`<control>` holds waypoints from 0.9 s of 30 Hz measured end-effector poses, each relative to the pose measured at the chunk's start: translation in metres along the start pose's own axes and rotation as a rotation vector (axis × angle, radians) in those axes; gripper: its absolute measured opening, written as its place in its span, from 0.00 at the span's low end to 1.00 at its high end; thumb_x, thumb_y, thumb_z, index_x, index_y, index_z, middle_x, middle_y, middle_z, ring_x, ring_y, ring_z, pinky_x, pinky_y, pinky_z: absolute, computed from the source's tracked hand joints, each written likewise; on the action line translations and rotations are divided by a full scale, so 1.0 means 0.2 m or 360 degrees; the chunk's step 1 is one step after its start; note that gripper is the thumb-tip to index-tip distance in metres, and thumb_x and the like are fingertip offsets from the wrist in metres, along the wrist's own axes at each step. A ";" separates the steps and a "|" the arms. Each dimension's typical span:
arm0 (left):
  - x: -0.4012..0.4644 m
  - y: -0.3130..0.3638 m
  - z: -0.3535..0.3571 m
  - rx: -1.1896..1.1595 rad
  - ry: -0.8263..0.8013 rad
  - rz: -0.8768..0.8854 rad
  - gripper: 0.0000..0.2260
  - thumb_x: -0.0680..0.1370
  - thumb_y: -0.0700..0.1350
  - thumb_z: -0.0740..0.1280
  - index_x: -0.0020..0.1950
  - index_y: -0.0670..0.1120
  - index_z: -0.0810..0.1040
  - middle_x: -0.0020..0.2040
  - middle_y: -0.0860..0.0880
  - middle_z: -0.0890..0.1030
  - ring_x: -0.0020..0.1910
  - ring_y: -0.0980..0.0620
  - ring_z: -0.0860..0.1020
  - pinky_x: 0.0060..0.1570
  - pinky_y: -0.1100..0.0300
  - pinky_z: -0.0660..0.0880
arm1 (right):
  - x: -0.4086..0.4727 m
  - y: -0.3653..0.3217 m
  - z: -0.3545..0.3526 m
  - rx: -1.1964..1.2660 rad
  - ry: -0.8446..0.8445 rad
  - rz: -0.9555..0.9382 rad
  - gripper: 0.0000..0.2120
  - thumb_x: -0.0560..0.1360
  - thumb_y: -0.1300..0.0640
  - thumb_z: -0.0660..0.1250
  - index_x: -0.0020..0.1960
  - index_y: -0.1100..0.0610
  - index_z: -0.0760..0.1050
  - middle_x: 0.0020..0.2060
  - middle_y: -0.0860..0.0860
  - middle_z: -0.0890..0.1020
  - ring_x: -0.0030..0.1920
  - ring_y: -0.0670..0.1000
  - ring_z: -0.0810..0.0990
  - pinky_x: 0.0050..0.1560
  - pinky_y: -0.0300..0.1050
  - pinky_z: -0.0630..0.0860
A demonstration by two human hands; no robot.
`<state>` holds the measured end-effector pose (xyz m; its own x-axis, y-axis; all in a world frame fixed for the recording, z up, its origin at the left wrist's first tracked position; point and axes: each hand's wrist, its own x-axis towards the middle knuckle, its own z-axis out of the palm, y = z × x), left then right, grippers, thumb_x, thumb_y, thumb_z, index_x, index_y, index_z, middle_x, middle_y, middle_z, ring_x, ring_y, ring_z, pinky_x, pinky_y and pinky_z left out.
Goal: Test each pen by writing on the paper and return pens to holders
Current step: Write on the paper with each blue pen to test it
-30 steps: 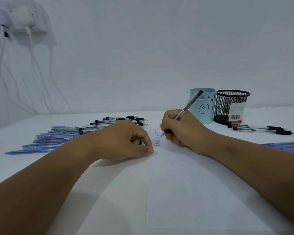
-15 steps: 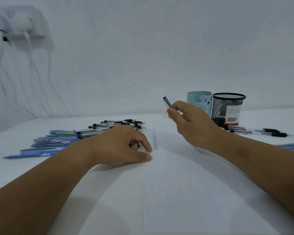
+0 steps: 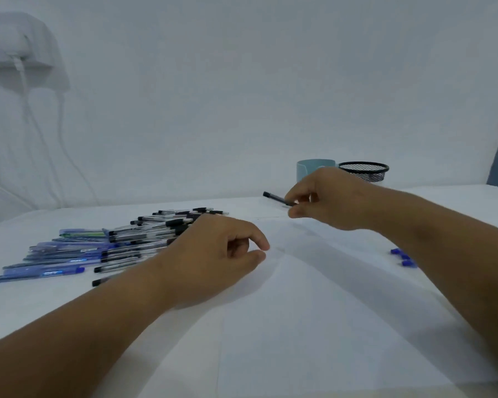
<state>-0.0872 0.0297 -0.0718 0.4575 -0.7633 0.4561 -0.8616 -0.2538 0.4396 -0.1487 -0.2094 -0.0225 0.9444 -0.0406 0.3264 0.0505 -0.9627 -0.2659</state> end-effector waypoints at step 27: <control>0.01 0.00 0.03 0.0061 0.0146 -0.0106 0.13 0.75 0.44 0.74 0.47 0.64 0.82 0.36 0.57 0.79 0.36 0.58 0.74 0.35 0.71 0.68 | -0.11 0.32 -0.20 -0.0585 -0.0287 0.0574 0.02 0.78 0.56 0.67 0.47 0.54 0.76 0.36 0.48 0.76 0.39 0.52 0.77 0.40 0.42 0.73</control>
<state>-0.0874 0.0252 -0.0759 0.5306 -0.6870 0.4965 -0.8357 -0.3260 0.4420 -0.1789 -0.2802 -0.0101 0.9231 -0.3704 0.1039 -0.3736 -0.9275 0.0128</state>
